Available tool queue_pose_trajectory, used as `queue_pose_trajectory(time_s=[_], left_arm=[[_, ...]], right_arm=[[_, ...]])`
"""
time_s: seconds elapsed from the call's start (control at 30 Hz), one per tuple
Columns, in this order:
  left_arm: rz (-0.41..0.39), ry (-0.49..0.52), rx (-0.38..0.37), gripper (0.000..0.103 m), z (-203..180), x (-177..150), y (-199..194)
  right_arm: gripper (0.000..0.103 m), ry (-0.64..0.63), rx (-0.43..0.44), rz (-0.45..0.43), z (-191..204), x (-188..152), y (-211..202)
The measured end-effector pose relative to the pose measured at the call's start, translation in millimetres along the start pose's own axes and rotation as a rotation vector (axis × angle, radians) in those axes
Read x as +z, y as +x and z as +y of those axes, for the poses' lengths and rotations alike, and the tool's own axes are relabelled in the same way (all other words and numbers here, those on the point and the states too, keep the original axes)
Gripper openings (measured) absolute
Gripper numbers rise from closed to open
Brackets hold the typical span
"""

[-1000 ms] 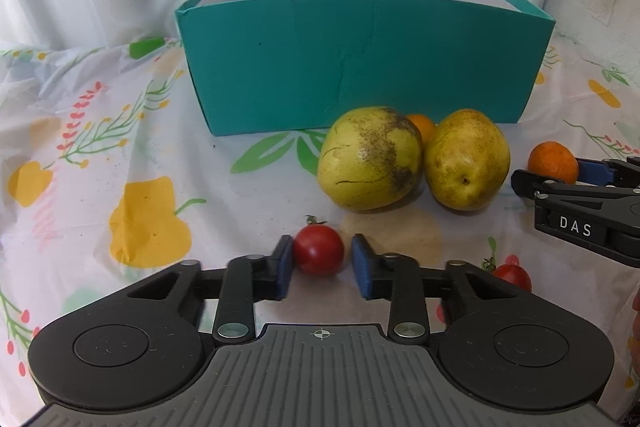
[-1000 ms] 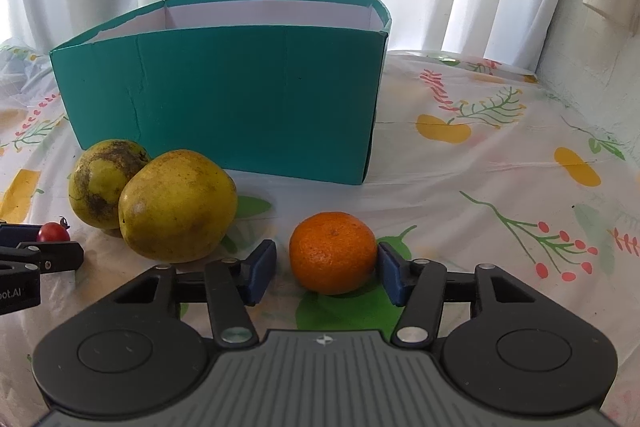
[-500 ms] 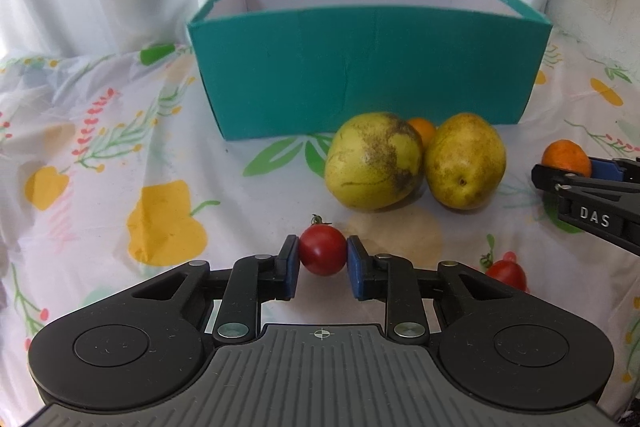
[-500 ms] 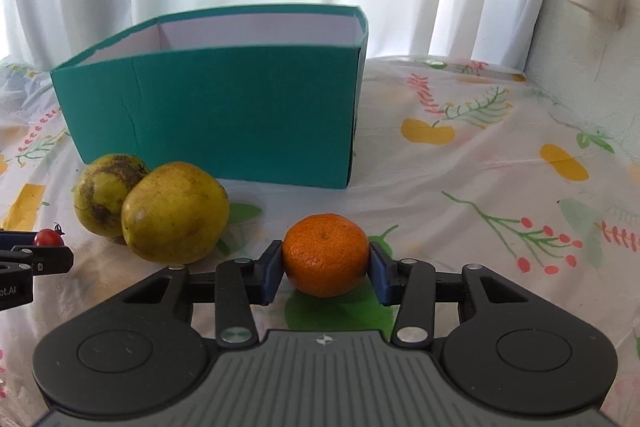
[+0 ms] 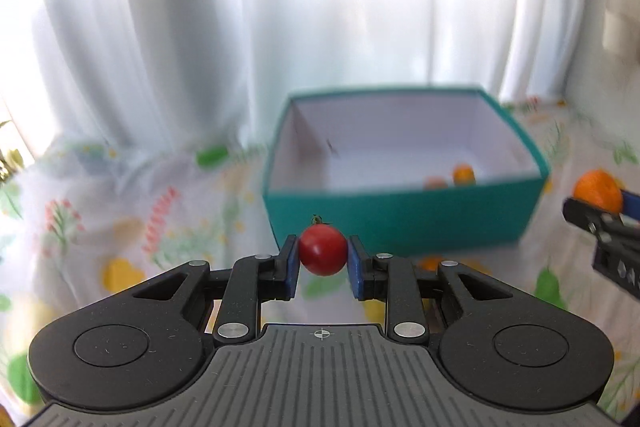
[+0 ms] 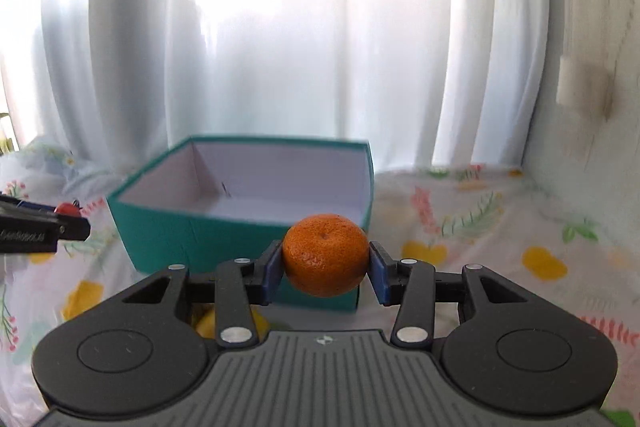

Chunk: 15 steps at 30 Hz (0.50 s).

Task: Organize fruits
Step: 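Lift the tomato and mandarin and carry them over the teal box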

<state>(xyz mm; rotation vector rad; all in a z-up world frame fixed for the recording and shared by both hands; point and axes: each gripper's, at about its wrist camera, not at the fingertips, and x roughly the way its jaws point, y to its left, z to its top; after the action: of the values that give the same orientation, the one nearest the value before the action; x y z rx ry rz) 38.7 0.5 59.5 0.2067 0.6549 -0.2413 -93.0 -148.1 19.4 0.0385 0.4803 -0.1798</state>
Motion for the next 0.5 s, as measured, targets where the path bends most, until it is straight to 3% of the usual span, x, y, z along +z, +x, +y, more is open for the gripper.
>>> queue_pose_trajectory(time_s=[0.2,0.37,0.5], left_arm=[[-0.120,-0.019,-0.005,0.028,13.5,56.7,-19.5],[-0.162,-0.074,-0.005,0.028,24.0,89.8,-25.3],[-0.155,-0.089,0.005,0.028,22.1,96.8,-14.9]], right_arm=[[0.044,-0.036,0.001,-0.121,6.1,45.5,-15.3],[0.044,-0.006,0.015,-0.200,7.9,80.1,-24.4],[0.044,-0.012,0.002,-0.229,14.5,87.3,-18.4]])
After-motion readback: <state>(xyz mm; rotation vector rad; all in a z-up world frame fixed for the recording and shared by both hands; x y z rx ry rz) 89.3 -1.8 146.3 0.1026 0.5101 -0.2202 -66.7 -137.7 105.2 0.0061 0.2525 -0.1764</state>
